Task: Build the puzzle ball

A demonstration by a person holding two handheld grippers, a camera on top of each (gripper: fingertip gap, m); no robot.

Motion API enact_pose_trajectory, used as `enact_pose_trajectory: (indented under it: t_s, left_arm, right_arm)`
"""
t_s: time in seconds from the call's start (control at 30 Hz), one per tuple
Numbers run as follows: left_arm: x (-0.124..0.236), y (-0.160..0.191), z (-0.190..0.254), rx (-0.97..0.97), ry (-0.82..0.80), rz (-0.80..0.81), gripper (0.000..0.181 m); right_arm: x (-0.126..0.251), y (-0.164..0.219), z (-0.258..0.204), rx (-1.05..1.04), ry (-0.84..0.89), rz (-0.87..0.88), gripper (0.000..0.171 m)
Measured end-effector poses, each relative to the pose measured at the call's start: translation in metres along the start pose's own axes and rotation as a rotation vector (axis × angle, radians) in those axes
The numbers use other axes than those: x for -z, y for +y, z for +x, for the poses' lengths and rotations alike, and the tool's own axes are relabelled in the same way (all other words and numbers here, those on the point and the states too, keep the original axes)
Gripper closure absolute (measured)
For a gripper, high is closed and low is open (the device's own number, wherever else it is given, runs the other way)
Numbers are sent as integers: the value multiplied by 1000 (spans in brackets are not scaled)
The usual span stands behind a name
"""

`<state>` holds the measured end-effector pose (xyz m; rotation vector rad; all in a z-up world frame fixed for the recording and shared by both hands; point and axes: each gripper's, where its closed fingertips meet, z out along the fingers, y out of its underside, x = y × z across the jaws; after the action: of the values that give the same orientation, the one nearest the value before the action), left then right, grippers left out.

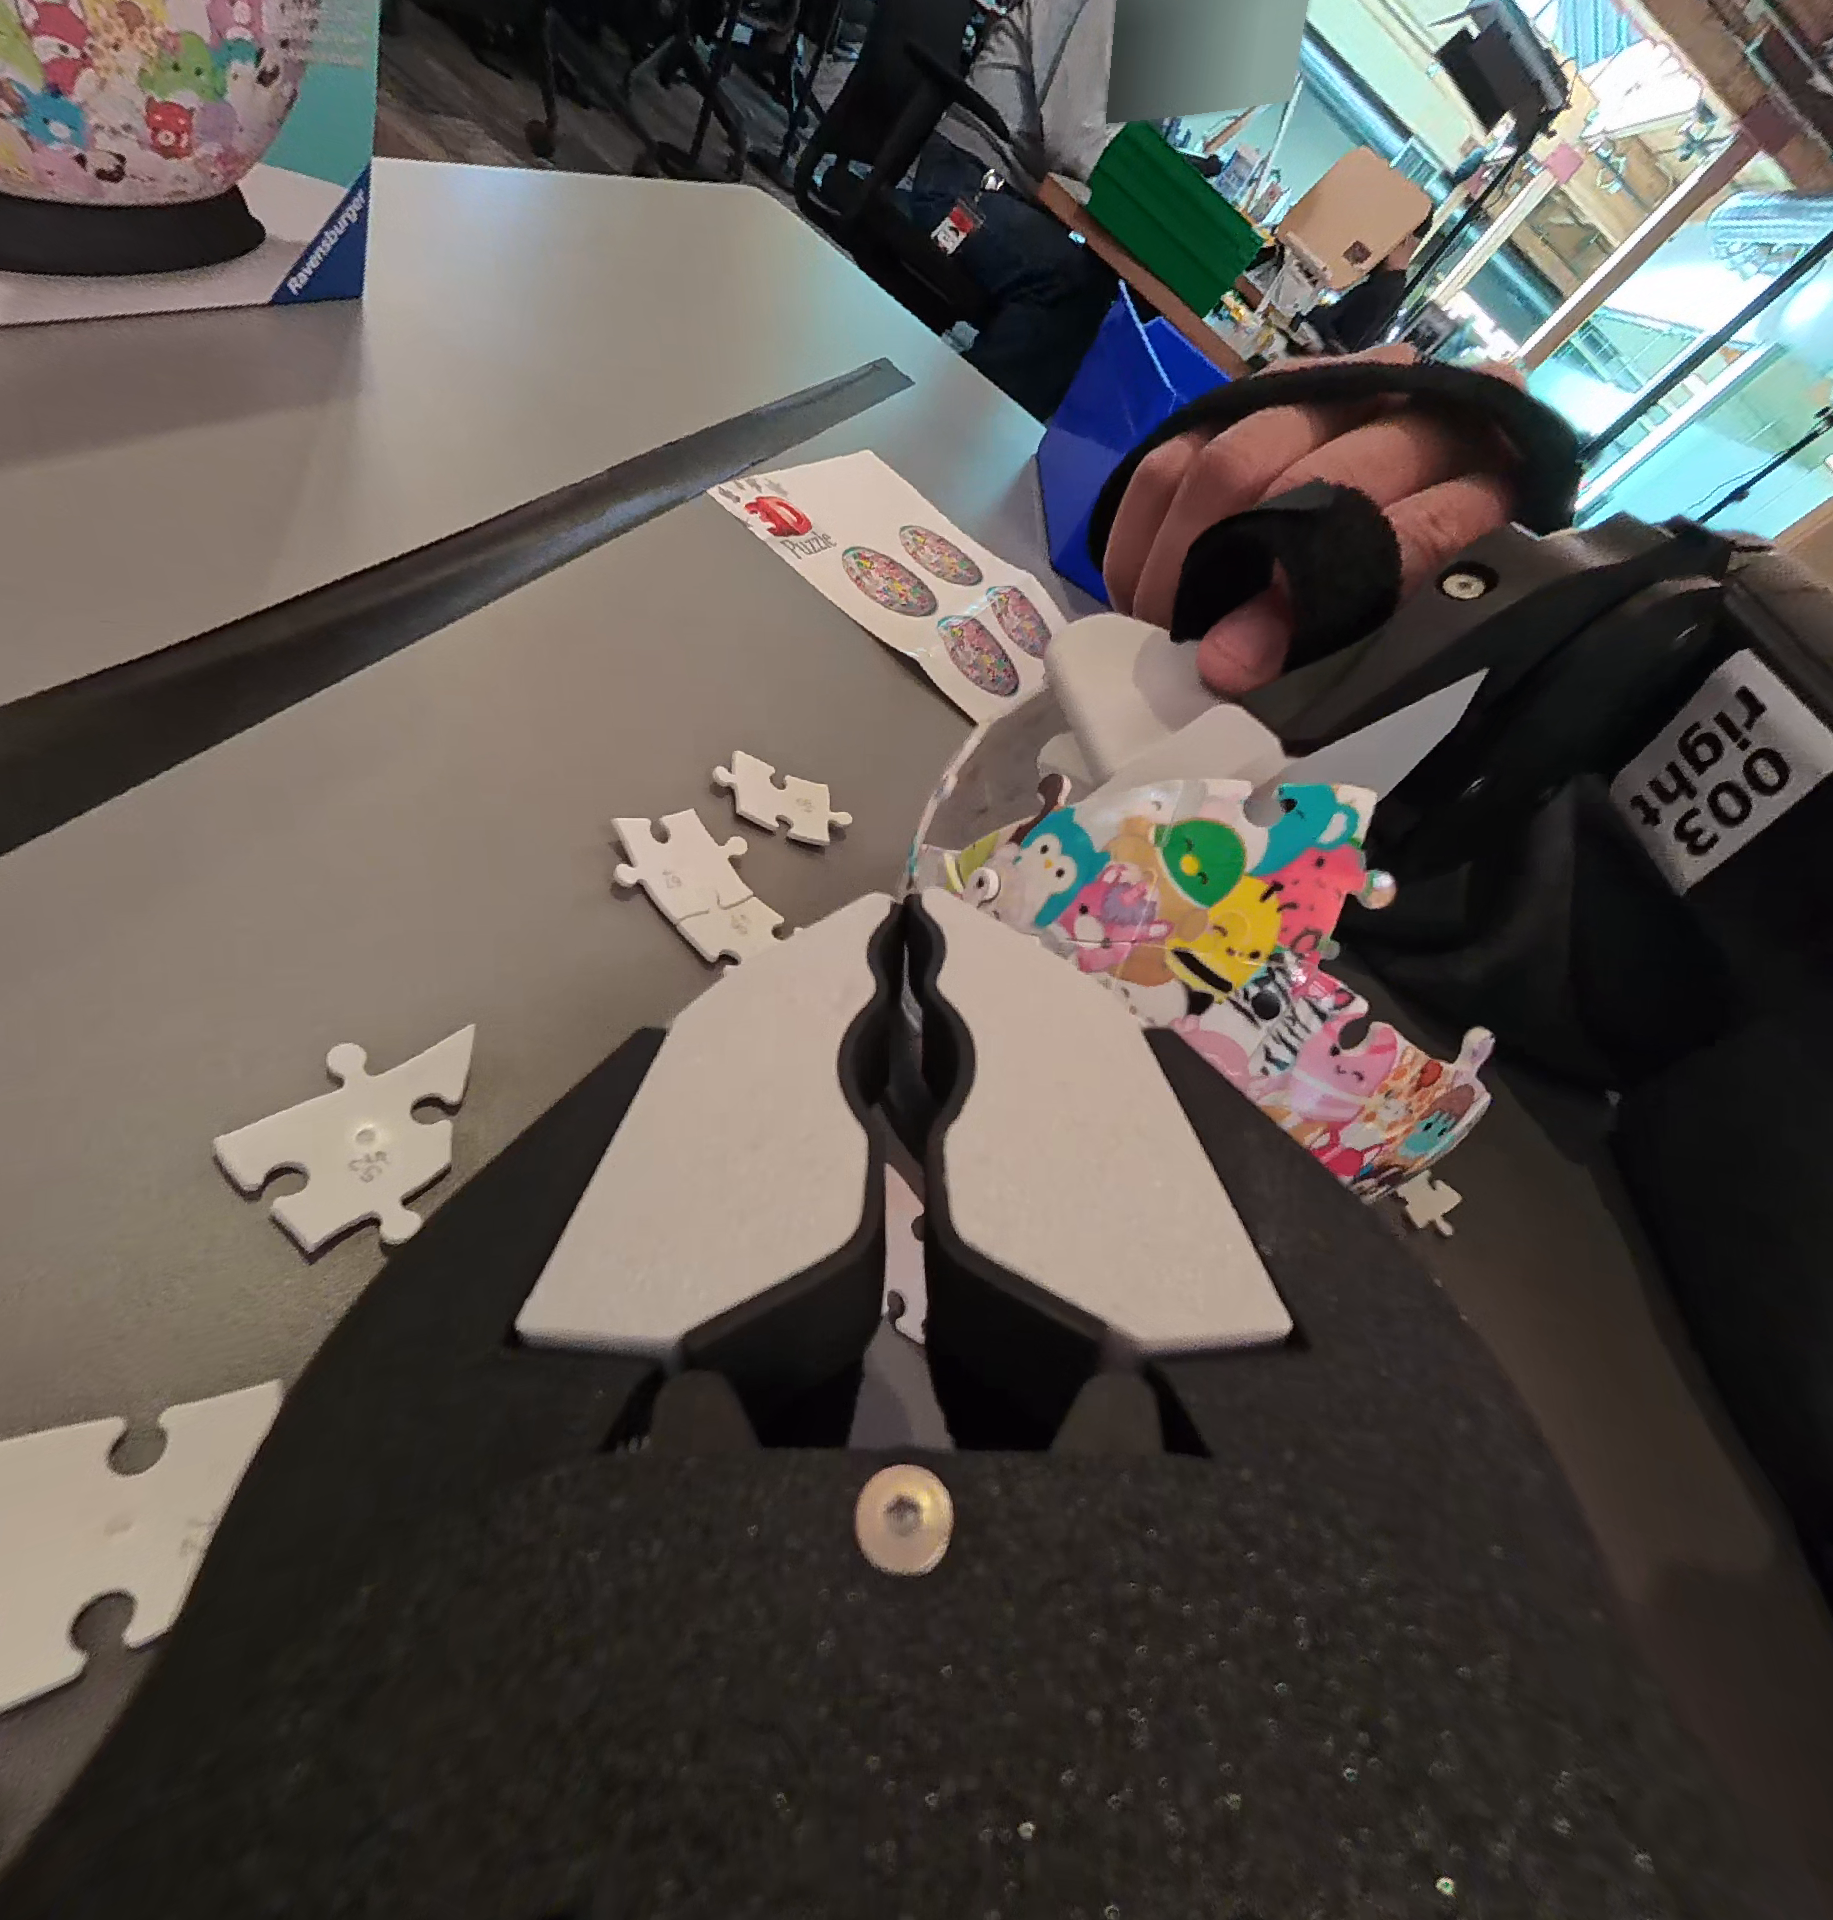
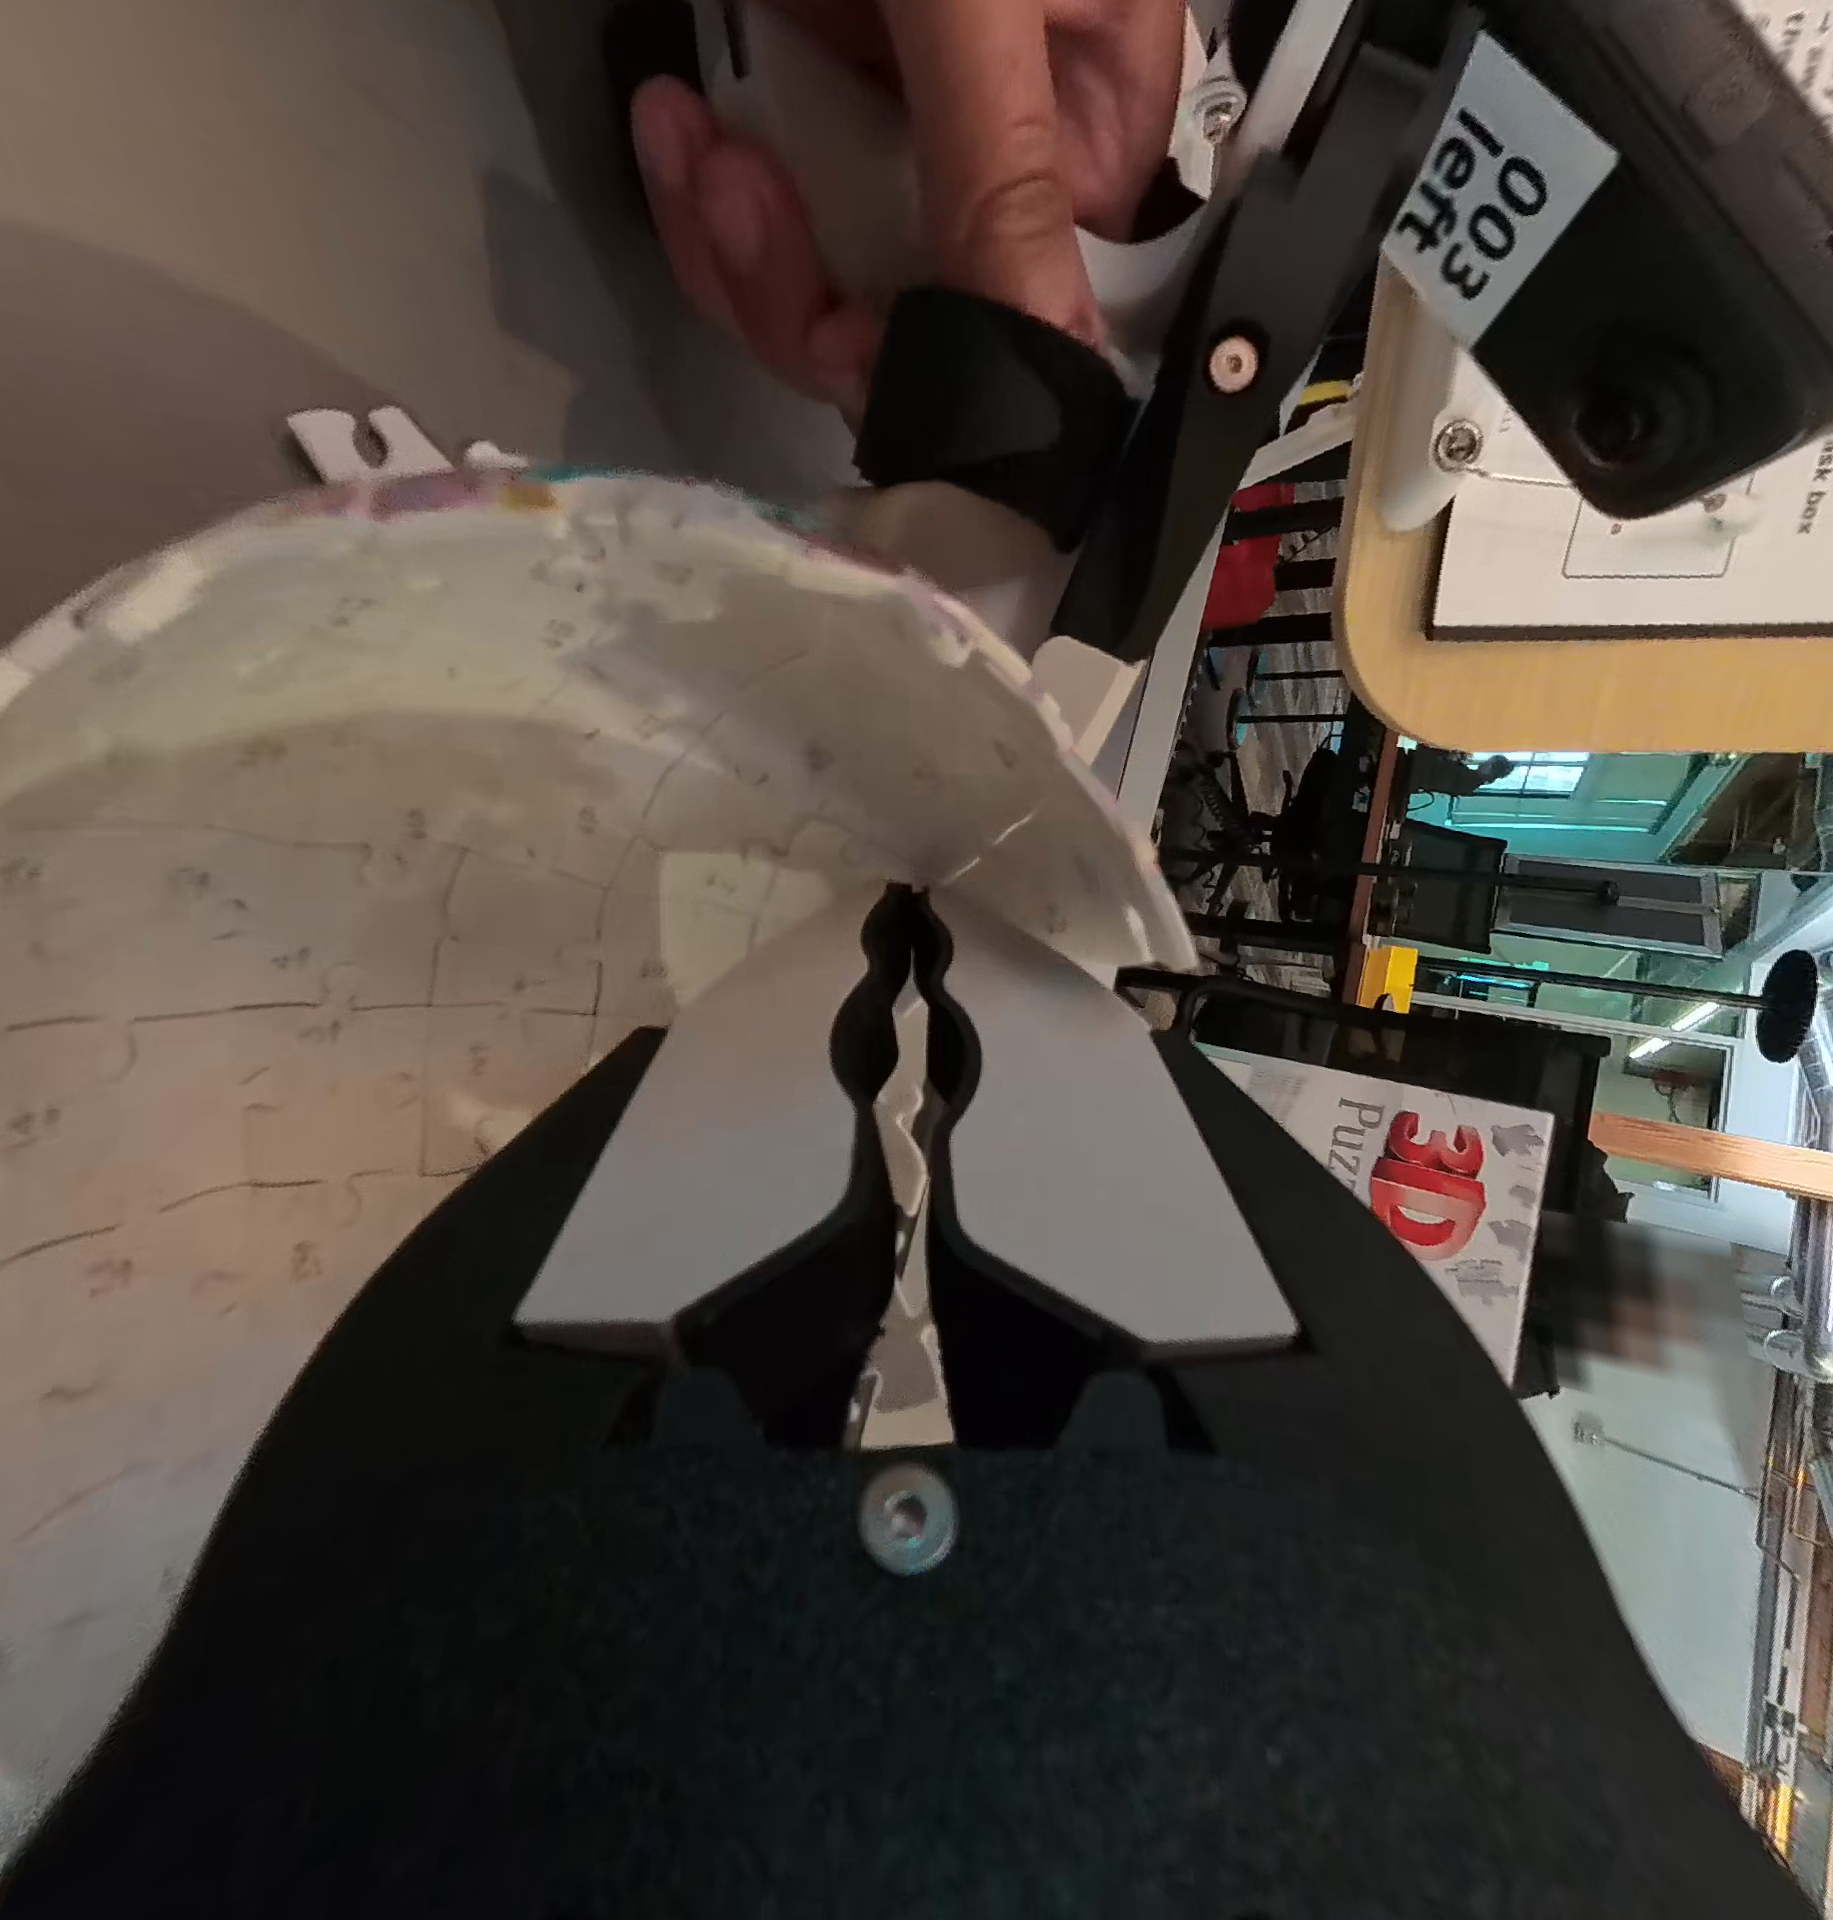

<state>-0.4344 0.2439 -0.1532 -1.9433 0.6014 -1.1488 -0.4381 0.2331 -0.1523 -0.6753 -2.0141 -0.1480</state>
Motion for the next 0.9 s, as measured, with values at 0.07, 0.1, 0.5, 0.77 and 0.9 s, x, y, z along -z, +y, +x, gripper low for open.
enact_pose_trajectory:
  t_s: [0.07, 0.1, 0.5, 0.77, 0.9]
  left_arm:
    - [0, 0, 0, -10, -11, -2, 181]
    - [0, 0, 0, -10, -12, -2, 181]
    - [-1, 2, 0, -18, -19, -13, 181]
    - [-2, 3, -1, -25, -35, -17, 181]
    - [-3, 5, -1, -36, -46, -32, 181]
  right_arm:
    - [-1, 0, -1, -6, -4, -5, 171]
    - [-1, 1, -1, -11, -6, -6, 171]
    - [3, 2, 3, -2, 5, -12, 171]
    - [4, -1, 6, -59, -7, 16, 171]
    - [3, 0, 4, -54, -6, 13, 171]
